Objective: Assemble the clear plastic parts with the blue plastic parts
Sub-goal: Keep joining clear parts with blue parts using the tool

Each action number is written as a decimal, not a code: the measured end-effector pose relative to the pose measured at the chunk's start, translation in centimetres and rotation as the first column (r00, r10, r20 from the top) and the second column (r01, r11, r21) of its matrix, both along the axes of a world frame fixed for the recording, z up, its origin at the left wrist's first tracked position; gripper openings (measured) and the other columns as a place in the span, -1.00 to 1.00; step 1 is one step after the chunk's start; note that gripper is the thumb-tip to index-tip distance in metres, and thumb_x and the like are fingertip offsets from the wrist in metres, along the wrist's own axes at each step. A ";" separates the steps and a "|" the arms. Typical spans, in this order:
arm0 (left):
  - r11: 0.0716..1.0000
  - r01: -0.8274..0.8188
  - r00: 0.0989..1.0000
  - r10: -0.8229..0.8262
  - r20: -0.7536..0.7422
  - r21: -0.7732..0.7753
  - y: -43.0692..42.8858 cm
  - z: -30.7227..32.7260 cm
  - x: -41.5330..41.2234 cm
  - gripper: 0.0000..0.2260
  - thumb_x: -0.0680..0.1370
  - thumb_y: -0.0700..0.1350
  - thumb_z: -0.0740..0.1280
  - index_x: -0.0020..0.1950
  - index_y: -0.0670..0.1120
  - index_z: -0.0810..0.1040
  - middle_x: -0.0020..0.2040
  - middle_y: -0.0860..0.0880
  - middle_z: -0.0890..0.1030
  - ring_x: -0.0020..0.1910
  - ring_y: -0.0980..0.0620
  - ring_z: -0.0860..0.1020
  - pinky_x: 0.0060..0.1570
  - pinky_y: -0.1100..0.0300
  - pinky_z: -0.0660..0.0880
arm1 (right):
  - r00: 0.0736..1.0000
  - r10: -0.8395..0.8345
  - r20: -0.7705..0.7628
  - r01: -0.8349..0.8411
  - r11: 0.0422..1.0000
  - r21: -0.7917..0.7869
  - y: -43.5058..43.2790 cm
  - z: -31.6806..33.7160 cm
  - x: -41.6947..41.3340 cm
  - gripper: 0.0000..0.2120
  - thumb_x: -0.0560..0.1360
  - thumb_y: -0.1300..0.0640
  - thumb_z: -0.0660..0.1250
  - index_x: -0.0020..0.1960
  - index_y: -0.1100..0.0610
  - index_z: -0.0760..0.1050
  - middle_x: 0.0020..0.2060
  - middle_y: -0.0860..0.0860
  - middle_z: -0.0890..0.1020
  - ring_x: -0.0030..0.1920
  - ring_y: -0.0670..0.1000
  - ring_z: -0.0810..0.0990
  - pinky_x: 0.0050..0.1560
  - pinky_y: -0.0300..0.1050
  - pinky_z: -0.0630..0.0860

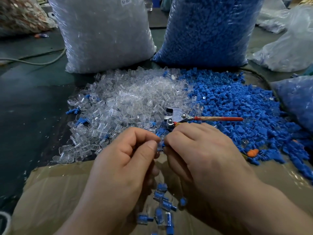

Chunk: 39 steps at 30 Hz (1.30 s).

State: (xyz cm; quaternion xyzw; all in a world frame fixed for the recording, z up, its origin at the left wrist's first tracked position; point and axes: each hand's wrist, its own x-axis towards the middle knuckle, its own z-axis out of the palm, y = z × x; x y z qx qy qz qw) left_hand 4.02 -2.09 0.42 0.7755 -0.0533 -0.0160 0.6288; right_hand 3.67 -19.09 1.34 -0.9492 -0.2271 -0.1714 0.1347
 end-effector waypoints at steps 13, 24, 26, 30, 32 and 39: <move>0.936 0.345 0.930 -0.352 0.106 0.072 1.5 0.0 0.3 -0.81 0.43 0.14 0.39 -0.02 0.12 0.63 -0.29 -0.06 0.63 -0.39 0.02 0.57 -0.43 0.12 0.53 | 0.535 0.345 -0.771 0.507 0.599 0.620 0.7 2.3 -1.4 -0.82 0.28 0.04 0.18 -0.45 0.07 0.38 -0.54 0.00 0.38 -0.51 -0.04 0.32 -0.54 -0.22 0.24; 0.593 0.167 0.925 -0.372 0.084 0.788 2.1 0.2 0.9 -0.76 0.35 0.26 0.17 -0.07 0.24 0.47 -0.07 0.47 0.48 -0.17 0.36 0.50 -0.43 0.38 0.32 | 0.903 -0.350 -0.248 0.301 0.929 -0.214 -0.5 -0.4 -0.6 -0.48 0.39 -0.53 -0.03 0.03 -0.12 0.20 -0.19 -0.14 0.54 -0.29 0.02 0.50 -0.47 -0.13 0.23; 0.573 0.206 0.910 -0.411 0.061 0.793 1.4 0.4 0.4 -0.80 0.32 0.21 0.19 -0.11 0.23 0.45 -0.18 0.40 0.51 -0.27 0.35 0.49 -0.47 0.42 0.29 | 0.923 -0.333 -0.191 0.291 0.931 -0.219 0.1 -1.2 0.0 -0.47 0.41 -0.52 -0.01 0.02 -0.08 0.16 -0.12 -0.10 0.57 -0.19 0.08 0.58 -0.49 -0.13 0.04; 0.640 0.202 0.918 -0.387 0.085 0.741 1.1 0.3 0.1 -0.83 0.33 0.22 0.22 -0.09 0.39 0.39 -0.26 0.42 0.53 -0.37 0.37 0.49 -0.50 0.42 0.38 | 0.944 -0.284 -0.166 0.250 0.947 -0.200 0.9 -2.0 1.2 -0.57 0.47 -0.43 -0.03 -0.01 -0.07 0.22 -0.11 -0.09 0.53 -0.11 0.09 0.59 -0.47 -0.13 -0.04; 0.691 0.093 0.950 -0.276 0.143 0.716 1.5 -0.2 0.4 -0.78 0.36 0.30 0.17 -0.05 0.31 0.39 -0.20 0.42 0.55 -0.29 0.33 0.53 -0.44 0.31 0.44 | 0.954 -0.261 -0.146 0.229 0.952 -0.204 1.0 -2.2 1.5 -0.65 0.52 -0.36 0.00 -0.09 -0.09 0.17 -0.24 -0.10 0.41 -0.18 0.08 0.56 -0.47 -0.13 -0.04; 0.636 -0.111 0.970 -0.098 0.223 0.764 1.6 -1.1 1.1 -0.76 0.43 0.24 0.26 0.05 0.26 0.51 -0.23 0.29 0.50 -0.28 0.28 0.49 -0.31 0.27 0.44 | 0.958 -0.259 -0.125 0.228 0.949 -0.218 0.7 -2.3 1.8 -0.76 0.55 -0.11 0.20 -0.18 -0.05 0.20 -0.37 -0.12 0.27 -0.42 0.02 0.30 -0.51 -0.18 -0.05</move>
